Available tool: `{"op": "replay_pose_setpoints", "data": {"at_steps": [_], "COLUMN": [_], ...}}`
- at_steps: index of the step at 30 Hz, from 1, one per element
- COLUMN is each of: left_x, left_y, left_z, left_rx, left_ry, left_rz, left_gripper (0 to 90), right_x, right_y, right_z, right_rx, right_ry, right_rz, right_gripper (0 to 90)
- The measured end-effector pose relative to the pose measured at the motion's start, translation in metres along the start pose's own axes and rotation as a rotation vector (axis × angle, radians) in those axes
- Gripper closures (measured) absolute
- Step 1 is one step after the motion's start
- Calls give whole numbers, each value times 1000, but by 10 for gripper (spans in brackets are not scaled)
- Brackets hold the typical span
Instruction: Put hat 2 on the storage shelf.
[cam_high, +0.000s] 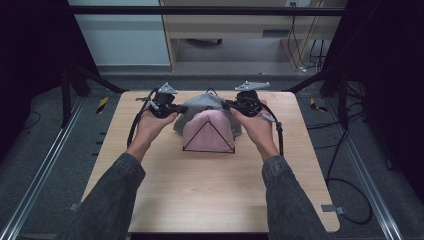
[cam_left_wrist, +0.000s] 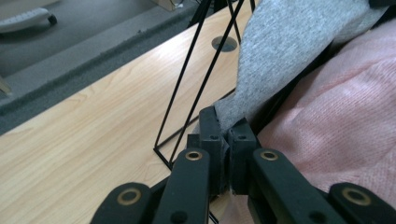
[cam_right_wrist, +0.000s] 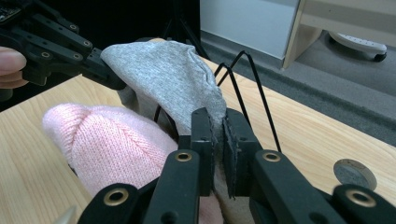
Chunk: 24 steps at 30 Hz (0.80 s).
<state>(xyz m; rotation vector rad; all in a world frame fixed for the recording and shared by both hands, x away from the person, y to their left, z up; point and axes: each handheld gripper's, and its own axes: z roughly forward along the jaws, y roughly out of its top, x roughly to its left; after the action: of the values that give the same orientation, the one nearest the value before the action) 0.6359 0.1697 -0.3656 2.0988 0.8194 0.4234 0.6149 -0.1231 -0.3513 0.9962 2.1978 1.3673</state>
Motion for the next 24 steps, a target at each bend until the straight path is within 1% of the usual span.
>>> {"op": "replay_pose_setpoints", "data": {"at_steps": [1, 2, 3, 4, 6, 7, 12, 14, 15, 16, 17, 18, 19, 22, 23, 24], "left_x": [0, -1, -1, -1, -1, -1, -1, -1, 0, 0, 1, 0, 0, -1, -2, -1], "left_y": [0, -1, -2, -3, -5, -6, -9, -10, -11, -12, -13, -14, -16, -17, -17, -17], "left_z": [1, 1, 2, 2, 5, 6, 11, 13, 13, 14, 15, 16, 17, 19, 20, 20], "left_rx": [-1, 2, 0, 7, 13, 13, 27, 28, 34, 30, 34, 32, 35, 44, 44, 53], "left_ry": [-3, -4, -7, -9, -14, -17, -24, -26, -26, -29, -31, -34, -40, -39, -40, -40], "left_rz": [-8, 0, -6, -1, -5, -8, -9, -19, -18, -29, -27, -33, -32, -26, -32, -29], "left_gripper": [872, 872, 872, 872, 872, 872, 872, 871, 872, 871, 871, 871, 871, 870, 869, 869], "right_x": [0, 0, 0, -1, -2, -2, -4, -5, -6, -7, -7, -7, -7, -9, -10, -10], "right_y": [0, 0, 0, -1, -3, -4, -9, -10, -11, -11, -12, -13, -14, -16, -17, -17], "right_z": [0, 0, 0, 1, 1, 1, 6, 7, 7, 8, 8, 9, 9, 9, 9, 9], "right_rx": [1, 2, 5, 7, 12, 15, 33, 37, 39, 41, 44, 48, 52, 52, 54, 57], "right_ry": [-3, -4, -6, -8, -15, -19, -14, -14, -14, -14, -13, -12, -10, -11, -13, -11], "right_rz": [-3, -3, -2, -4, -1, 9, 17, 27, 27, 28, 30, 30, 31, 37, 38, 42], "right_gripper": [838, 838, 838, 837, 837, 837, 835, 833, 831, 830, 828, 824, 821, 804, 799, 794]}}
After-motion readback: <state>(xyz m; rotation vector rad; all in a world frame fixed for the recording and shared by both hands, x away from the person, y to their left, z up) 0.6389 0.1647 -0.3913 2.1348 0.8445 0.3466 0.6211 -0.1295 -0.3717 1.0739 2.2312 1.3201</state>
